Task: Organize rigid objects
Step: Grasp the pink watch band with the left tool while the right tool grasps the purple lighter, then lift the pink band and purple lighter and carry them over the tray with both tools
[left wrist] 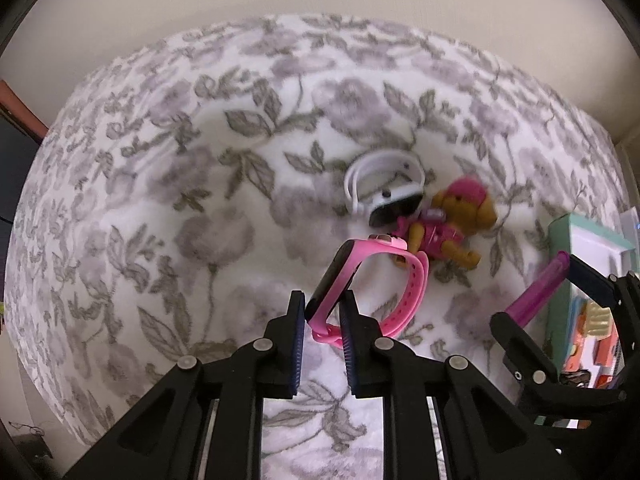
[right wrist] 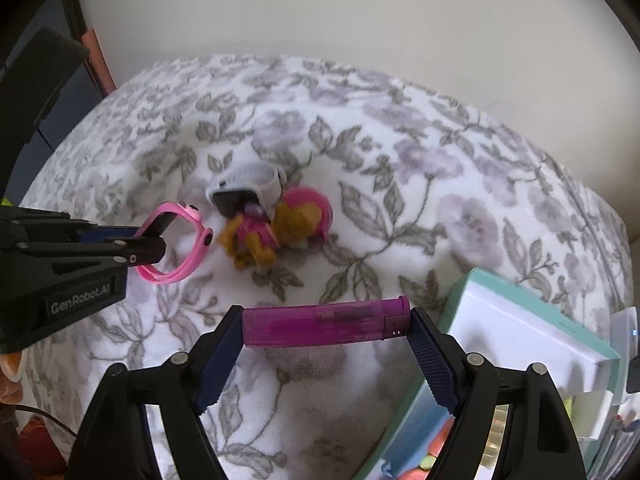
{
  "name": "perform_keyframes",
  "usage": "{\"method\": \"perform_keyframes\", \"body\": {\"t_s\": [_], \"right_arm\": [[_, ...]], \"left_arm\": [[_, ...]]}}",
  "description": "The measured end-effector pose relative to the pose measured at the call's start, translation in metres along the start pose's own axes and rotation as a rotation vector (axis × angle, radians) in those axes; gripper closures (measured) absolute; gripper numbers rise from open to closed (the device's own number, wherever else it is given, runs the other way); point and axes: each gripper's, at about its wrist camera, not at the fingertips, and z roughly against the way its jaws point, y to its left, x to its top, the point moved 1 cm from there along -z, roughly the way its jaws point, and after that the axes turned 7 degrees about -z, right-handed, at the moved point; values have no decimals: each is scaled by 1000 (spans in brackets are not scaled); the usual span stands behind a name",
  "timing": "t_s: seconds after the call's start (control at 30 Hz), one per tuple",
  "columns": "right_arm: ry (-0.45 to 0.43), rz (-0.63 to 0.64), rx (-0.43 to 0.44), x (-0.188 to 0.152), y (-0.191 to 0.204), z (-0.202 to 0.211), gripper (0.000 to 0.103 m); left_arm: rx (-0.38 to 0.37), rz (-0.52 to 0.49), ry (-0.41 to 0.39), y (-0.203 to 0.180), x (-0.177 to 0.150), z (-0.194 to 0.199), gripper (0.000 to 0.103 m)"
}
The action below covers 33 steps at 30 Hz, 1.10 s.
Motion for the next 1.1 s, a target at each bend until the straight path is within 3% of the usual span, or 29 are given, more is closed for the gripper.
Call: {"method": "perform_keyframes", "body": {"t_s": [0.3, 0.63, 0.87, 1.1], "right_arm": [[-97, -94, -57, 12, -30, 65, 20], [-163, -252, -171, -1, -105, 131, 20], [-155, -370, -208, -23, -154, 149, 20], [-97, -430, -216, -38, -179, 139, 20]], "left_arm": [[-10, 24, -167, 6, 9, 66, 85], [-119, -21, -312, -27, 18, 116, 85], [-155, -170, -334, -89, 12, 132, 85], [-173, -338, -276, -159, -5, 120, 85]]}}
